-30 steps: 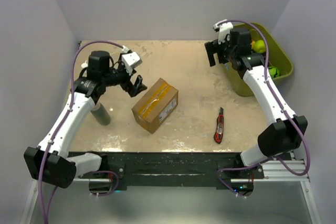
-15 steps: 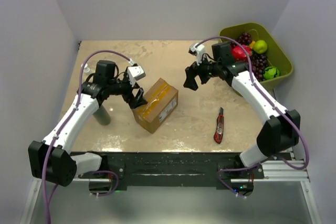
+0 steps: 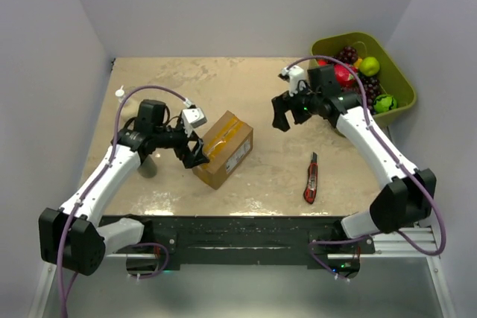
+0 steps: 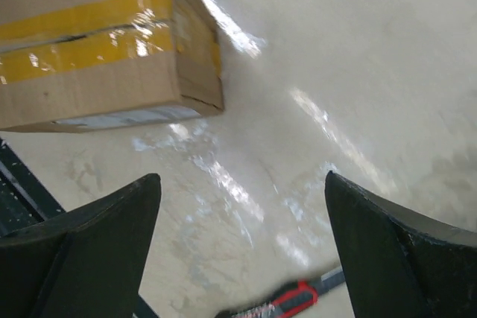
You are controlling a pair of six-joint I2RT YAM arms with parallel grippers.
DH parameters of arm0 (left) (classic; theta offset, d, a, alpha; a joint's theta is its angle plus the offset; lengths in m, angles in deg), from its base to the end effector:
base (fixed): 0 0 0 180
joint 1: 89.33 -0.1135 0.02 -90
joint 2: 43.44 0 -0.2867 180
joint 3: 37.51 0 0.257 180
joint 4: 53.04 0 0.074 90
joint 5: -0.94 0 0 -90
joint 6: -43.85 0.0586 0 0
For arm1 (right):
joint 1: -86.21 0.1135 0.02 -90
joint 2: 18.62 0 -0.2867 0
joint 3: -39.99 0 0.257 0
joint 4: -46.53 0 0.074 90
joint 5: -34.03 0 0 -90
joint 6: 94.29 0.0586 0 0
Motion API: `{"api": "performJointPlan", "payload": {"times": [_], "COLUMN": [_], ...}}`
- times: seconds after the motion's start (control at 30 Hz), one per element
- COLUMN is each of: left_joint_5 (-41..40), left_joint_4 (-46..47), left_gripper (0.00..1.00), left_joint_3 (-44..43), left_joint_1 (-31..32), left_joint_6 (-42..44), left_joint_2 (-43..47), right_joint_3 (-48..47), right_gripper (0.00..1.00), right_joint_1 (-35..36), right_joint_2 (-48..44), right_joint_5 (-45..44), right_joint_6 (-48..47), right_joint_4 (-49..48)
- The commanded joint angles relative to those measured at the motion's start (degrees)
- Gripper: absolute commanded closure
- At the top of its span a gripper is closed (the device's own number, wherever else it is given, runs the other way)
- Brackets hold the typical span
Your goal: Unpack the express box
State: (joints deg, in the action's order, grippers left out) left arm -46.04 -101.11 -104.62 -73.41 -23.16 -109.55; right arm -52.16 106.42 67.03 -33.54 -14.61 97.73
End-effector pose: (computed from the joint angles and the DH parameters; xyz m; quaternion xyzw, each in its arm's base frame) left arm 0.2202 -0.1044 0.2946 0.4149 0.7717 -0.3196 0.3608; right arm 0.3158 0.1401 0.3383 -0.3106 0.8536 0.2114 0.3609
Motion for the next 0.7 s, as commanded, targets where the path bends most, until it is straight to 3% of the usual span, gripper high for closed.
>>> {"api": "performJointPlan", "payload": {"times": [0.0, 0.1, 0.2, 0.3, 0.47, 0.67], "left_joint_5": [-2.0, -3.5, -5.6, -8.4, -12.4, -17.0], "left_joint_4": [8.8, 15.8, 21.5, 25.3, 29.2, 35.5], "left_gripper": [0.02, 0.02, 0.02, 0.03, 0.05, 0.07], "left_joint_3": [2.6, 3.9, 3.4, 2.1, -3.4, -12.8], "left_joint_1": [0.5, 0.5, 1.6, 4.2, 6.0, 4.8], "left_joint_6": [-4.5, -8.4, -11.0, -11.4, -11.1, -17.6], "left_joint_2": [0.6, -0.6, -4.0, -9.1, -17.5, -27.8], "right_joint_3": [3.5, 6.7, 8.7, 8.9, 8.2, 13.3], "right_gripper": [0.07, 0.07, 0.08, 0.12, 0.13, 0.12], "right_joint_1": [-5.3, -7.1, -7.1, -6.9, -6.8, -7.5], "right_joint_2": [-3.6, -2.1, -0.4, 1.5, 0.8, -2.5], "right_joint_5": [-15.3, -16.3, -14.2, -3.9, -15.5, -21.5], "right_joint_6": [8.8, 16.2, 16.7, 15.3, 16.0, 22.7], "right_joint_4": [8.0, 8.4, 7.7, 6.3, 10.0, 14.9]}}
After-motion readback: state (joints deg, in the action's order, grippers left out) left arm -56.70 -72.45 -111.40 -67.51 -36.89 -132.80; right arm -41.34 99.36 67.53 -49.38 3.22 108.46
